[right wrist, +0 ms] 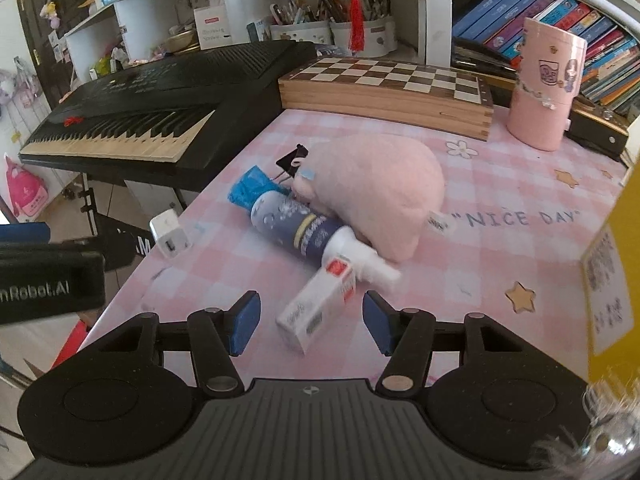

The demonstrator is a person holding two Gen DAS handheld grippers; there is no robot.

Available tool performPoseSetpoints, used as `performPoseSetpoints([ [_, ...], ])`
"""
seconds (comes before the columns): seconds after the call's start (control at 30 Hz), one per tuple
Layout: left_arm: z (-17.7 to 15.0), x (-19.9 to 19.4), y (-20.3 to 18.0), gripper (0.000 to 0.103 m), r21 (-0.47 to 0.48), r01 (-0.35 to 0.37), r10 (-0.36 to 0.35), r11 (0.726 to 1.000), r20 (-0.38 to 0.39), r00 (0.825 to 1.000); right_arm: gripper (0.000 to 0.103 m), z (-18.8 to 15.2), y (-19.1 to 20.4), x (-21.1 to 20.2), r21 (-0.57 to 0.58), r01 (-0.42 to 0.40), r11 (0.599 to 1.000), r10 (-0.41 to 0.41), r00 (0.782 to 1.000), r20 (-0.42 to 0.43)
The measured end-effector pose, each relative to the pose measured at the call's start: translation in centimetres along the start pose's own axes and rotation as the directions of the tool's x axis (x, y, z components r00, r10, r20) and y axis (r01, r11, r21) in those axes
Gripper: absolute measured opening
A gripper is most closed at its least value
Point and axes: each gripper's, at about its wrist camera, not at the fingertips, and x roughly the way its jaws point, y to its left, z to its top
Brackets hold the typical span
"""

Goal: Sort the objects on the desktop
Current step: 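Grasp the white charger plug with the left gripper while the right grasps the small white box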

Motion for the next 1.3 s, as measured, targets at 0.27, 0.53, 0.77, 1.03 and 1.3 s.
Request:
performPoseSetpoints([
  [0.27, 0.9, 3.4, -0.6, 0.088, -0.016, 0.013, -0.013, 1.000, -0.030, 0.999, 0.022, 0.6, -1.4, 0.9, 0.015, -0.014, 1.000, 0.015, 0.999, -0.031],
  [0.53, 1.3, 6.5, -1.7, 0.062, 0.022, 0.023, -0.022, 0.999, -0.049, 0.999, 0.013, 0.8, -2.6, 0.8, -0.016, -0.021, 1.000, 0.021, 0.999, -0.038],
  [0.77, 1.1, 7.3, -2.2, 0.036, 0.047, 0.030, -0.026, 0.998, -0.077, 0.997, 0.013, 0.7, -2.6, 1.2, -0.040, -0.032, 0.999, 0.030, 0.998, -0.049],
  [1.03, 1.0, 5.3, -2.3, 0.035, 0.032, 0.065, -0.062, 0.997, -0.077, 0.995, 0.013, 0.9, -3.0, 0.5, -0.038, -0.040, 0.998, 0.039, 0.999, -0.037],
  [1.3, 1.3, 1.6, -2.5, 0.036, 0.009, 0.120, -0.120, 0.993, -0.022, 0.993, 0.013, 0.6, -3.1, -1.1, -0.029, -0.023, 0.999, 0.023, 1.000, -0.009],
])
